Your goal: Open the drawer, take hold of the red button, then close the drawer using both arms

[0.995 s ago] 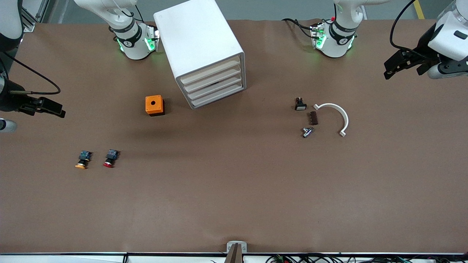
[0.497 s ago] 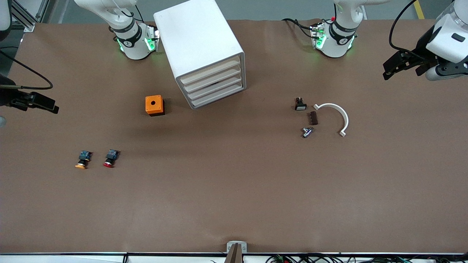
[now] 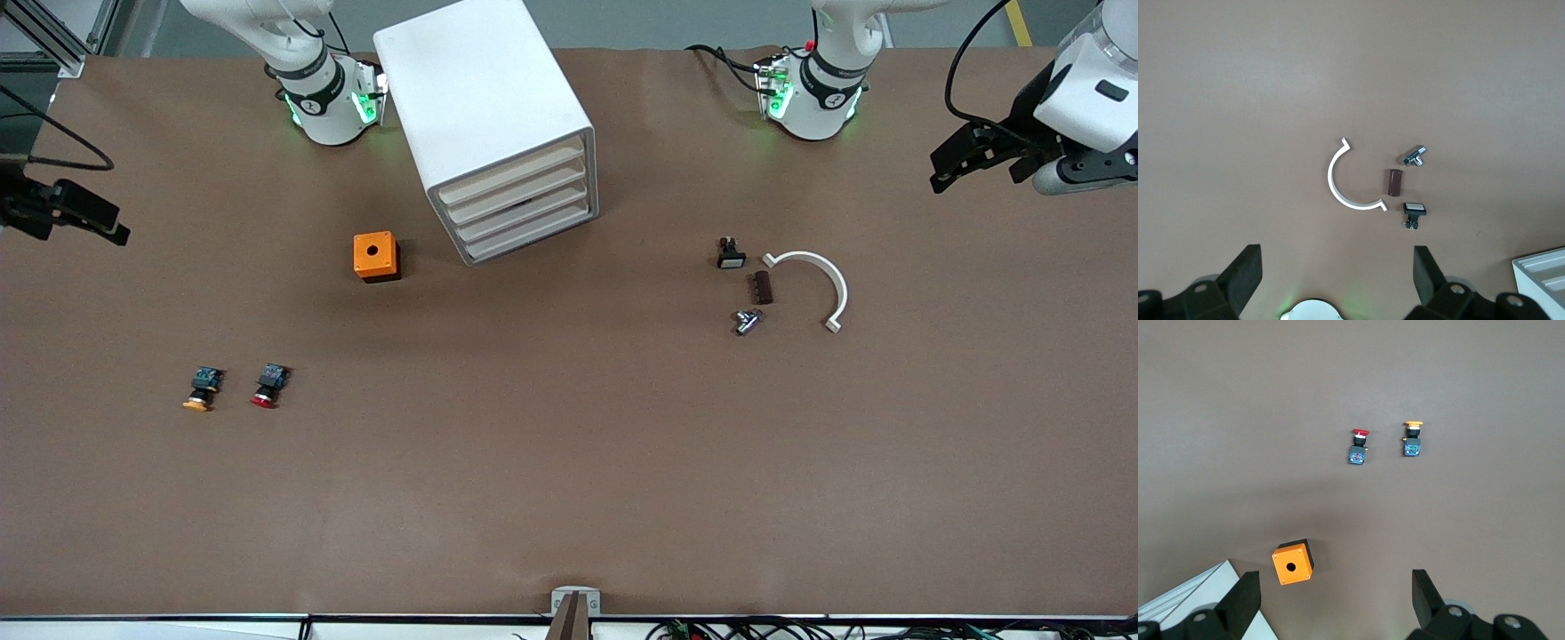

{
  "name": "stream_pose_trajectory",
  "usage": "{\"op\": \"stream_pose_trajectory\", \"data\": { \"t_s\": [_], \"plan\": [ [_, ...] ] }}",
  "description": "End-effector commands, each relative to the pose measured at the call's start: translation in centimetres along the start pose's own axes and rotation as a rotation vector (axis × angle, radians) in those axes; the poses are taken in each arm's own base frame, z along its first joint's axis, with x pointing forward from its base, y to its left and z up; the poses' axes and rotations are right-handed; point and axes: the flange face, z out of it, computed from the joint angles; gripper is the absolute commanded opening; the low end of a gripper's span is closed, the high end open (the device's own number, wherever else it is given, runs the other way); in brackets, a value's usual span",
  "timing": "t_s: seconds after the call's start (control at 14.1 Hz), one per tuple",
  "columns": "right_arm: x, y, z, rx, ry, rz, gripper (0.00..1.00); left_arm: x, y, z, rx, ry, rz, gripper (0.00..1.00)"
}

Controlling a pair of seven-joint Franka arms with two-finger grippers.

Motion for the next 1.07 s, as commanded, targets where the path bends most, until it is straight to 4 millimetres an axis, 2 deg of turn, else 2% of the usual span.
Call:
{"op": "stream_pose_trajectory", "data": {
  "t_s": [0.0, 0.57, 0.99],
  "plan": [
    [-1.0, 0.3, 0.4, 0.006, -0.001, 0.011, 1.00, -1.4, -0.3, 0.2, 0.024, 0.034, 0.019, 1.00],
    [-1.2, -0.5, 0.3, -0.005, -0.006, -0.010, 1.00, -0.1, -0.1, -0.3, 0.017, 0.029, 0.034, 1.00],
    [-2.0, 0.2, -0.7, -0.007, -0.012, 0.011, 1.00, 0.7, -0.6, -0.5, 0.015, 0.014, 0.049, 1.00]
  ]
}}
